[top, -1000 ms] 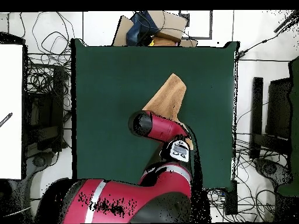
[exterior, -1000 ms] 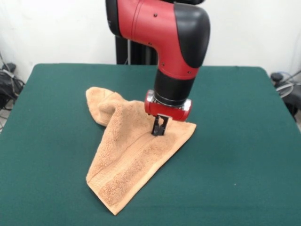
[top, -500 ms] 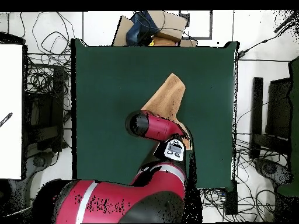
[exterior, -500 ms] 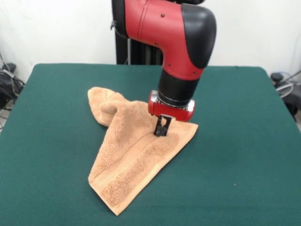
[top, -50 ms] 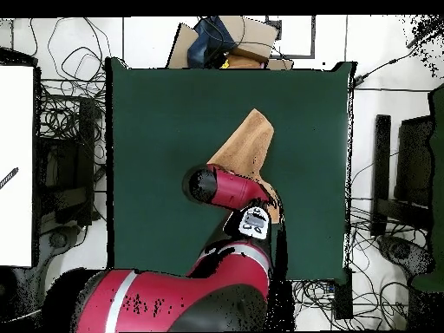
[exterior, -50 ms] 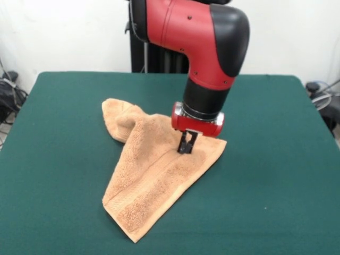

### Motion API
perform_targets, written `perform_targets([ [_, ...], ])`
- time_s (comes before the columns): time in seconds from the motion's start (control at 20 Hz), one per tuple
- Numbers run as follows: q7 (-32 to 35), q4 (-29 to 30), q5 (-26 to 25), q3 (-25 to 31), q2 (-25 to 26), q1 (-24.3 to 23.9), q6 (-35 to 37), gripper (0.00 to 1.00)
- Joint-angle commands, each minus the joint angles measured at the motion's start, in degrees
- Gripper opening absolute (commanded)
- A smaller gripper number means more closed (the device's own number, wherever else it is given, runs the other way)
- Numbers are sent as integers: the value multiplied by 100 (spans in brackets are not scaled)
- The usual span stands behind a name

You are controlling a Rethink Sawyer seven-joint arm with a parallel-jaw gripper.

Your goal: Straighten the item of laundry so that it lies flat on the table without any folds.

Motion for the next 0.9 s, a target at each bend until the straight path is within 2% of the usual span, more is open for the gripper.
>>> perform_targets([
  [0.05,1074,-194,214,957,706,437,177,0],
  [0.45,1024,-339,264,954,719,583,573,0],
  [0.9,1136,-268,375,1137,724,663,444,0],
])
